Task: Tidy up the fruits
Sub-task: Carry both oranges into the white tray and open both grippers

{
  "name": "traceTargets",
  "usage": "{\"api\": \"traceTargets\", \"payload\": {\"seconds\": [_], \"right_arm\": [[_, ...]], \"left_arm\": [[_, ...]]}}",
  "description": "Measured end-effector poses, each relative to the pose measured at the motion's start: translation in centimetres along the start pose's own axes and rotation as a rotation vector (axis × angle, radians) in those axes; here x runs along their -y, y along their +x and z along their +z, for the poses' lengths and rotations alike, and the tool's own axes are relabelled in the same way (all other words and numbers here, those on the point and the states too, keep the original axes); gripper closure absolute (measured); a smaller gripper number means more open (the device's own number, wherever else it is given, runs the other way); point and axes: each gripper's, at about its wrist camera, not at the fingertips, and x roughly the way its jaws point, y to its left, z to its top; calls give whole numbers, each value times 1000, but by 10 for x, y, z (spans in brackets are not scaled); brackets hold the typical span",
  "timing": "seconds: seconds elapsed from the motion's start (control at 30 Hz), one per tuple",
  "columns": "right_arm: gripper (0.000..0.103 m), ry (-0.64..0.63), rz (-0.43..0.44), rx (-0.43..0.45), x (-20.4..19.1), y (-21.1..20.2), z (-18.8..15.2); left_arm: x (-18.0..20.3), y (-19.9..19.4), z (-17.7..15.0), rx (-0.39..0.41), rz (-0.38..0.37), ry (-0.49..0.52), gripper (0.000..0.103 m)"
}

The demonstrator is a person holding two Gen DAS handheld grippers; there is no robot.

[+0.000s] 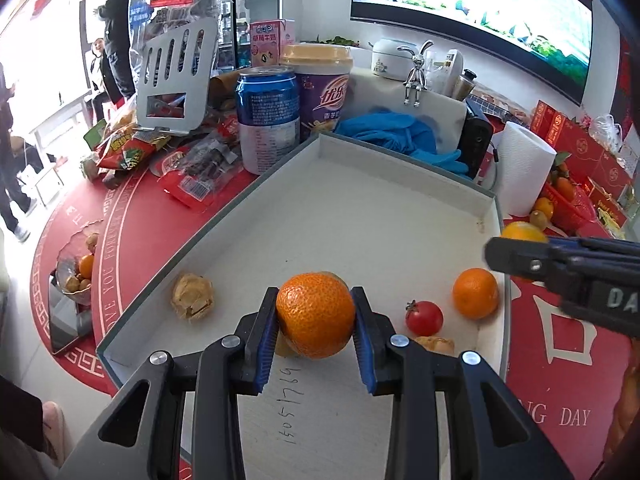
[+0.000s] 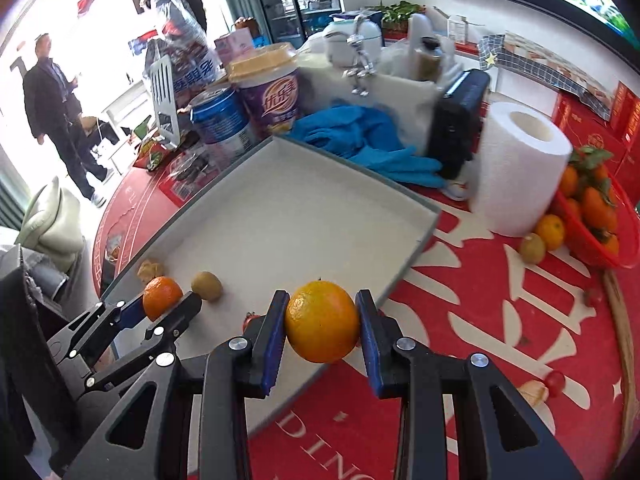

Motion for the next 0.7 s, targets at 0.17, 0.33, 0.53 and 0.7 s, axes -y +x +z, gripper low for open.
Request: {"api": "traceTargets", "payload": {"seconds": [0.17,0.33,0.53,0.7], "right_arm": [[68,-25,-10,-20,-10,15,3],[68,-45,-24,-28,-16,24,5],[68,-46,-26,-33,-16,26,7],[68,-48,-24,-28,-17,26,9]], "left_arm": [[3,2,1,4,3,20,66],[2,3,2,2,-5,17,66],[3,4,3,3,-4,19,66],[5,6,4,7,-10,28,65]]}}
